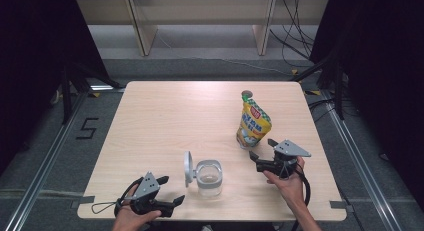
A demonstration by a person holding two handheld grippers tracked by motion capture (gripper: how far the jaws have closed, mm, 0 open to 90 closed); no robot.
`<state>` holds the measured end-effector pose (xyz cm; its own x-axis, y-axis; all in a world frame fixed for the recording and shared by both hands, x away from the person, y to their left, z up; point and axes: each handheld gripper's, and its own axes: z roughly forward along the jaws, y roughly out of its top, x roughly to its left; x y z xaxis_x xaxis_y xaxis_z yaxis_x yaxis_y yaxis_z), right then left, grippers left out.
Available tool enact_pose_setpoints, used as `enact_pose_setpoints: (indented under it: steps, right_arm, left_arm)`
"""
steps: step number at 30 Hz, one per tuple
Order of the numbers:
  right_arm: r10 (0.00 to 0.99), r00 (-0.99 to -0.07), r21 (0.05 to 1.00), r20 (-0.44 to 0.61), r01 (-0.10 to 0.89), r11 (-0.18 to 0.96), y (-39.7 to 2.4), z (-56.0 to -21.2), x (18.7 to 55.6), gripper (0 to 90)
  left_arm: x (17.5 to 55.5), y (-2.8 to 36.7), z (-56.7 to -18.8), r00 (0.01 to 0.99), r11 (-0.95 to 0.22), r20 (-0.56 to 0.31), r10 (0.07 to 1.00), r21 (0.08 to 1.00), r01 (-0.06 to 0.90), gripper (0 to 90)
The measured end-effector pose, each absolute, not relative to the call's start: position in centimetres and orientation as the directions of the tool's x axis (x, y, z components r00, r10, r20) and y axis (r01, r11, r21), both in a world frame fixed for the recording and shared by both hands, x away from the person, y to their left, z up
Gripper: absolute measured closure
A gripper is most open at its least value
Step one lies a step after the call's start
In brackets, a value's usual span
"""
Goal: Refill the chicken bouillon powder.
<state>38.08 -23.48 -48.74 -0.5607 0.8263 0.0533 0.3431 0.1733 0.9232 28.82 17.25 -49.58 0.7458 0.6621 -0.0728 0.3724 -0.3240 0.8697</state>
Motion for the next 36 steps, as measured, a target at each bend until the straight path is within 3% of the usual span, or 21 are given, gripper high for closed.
enact_pose_setpoints:
  steps: [17,26,27,36]
  right_arm:
    - [0.833,-0.544,0.940,0.101,0.326,0.098,-23.5,-49.9,40.7,15.4]
    - [0.851,-0.522,0.944,0.060,0.307,0.121,-22.5,-50.2,42.1,15.4]
    - [0.848,-0.530,0.947,0.013,0.278,0.159,-22.5,-50.3,42.6,15.3]
    - [0.870,-0.493,0.962,-0.003,0.237,0.137,-22.1,-50.8,43.5,16.0]
  left_arm:
    - [29.0,17.5,-49.8,0.716,-0.311,-0.089,0.692,0.859,0.407,15.5]
    - [29.1,17.4,-49.7,0.728,-0.330,-0.073,0.682,0.858,0.395,15.6]
    - [29.1,17.3,-49.8,0.727,-0.328,-0.074,0.683,0.858,0.396,15.6]
    - [29.0,17.5,-49.7,0.723,-0.332,-0.070,0.687,0.855,0.398,15.6]
